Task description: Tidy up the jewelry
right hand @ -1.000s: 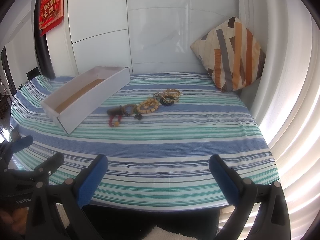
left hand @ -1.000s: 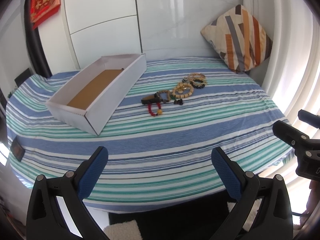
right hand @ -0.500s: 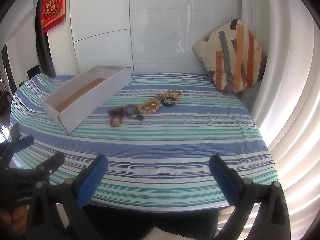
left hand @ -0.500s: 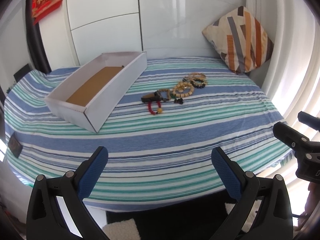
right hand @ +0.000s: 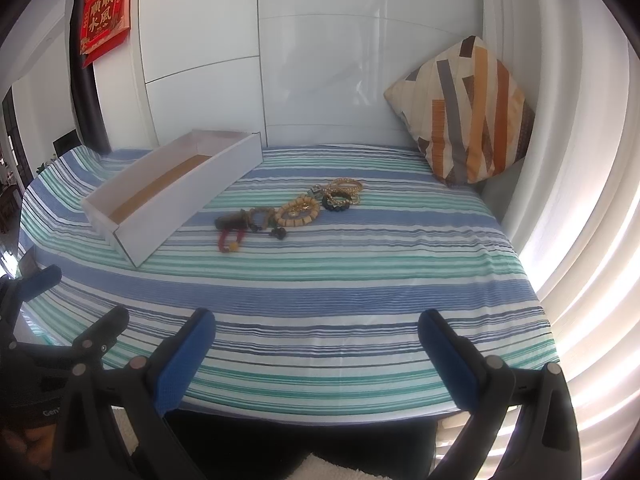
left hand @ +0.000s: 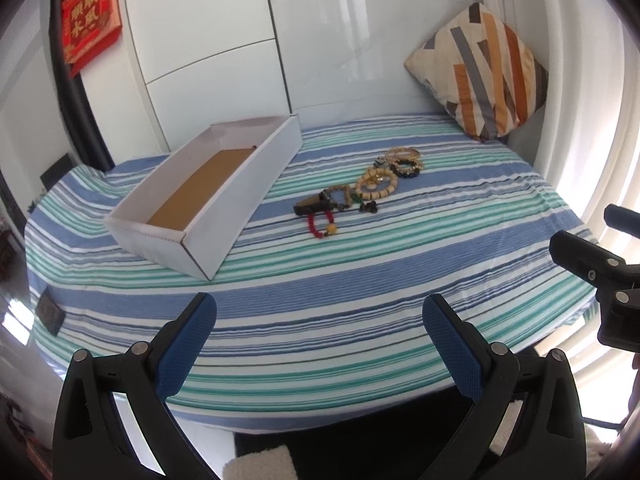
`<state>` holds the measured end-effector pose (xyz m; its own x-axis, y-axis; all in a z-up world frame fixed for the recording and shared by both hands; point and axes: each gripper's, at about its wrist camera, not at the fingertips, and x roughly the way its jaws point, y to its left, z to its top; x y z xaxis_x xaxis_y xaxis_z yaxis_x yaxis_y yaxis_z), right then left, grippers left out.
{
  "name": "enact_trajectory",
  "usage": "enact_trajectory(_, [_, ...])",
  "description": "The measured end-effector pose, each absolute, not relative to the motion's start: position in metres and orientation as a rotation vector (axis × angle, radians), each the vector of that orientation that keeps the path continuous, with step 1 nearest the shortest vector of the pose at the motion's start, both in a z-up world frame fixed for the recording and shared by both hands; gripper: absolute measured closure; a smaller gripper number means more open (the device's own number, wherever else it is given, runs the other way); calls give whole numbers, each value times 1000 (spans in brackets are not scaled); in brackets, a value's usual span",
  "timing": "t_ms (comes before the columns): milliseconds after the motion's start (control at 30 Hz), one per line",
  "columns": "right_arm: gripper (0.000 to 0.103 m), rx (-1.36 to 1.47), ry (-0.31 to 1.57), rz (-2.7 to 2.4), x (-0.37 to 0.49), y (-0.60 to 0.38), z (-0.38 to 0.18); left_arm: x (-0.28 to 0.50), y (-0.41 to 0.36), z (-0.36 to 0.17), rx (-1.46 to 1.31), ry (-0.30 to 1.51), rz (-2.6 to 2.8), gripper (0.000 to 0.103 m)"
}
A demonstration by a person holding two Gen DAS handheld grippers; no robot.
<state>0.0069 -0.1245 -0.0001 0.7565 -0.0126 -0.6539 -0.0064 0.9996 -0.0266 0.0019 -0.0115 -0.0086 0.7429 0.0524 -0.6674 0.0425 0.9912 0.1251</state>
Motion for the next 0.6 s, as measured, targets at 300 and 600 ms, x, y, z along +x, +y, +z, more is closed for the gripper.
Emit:
enact_trajectory(300, [0,-20,693,-33,12,-133,2,7,-2,-14,56,748,-31,1])
enact_trajectory(600, [0,0,630,-43,11,-143,6,21,-2,-24,70,823,-67,1])
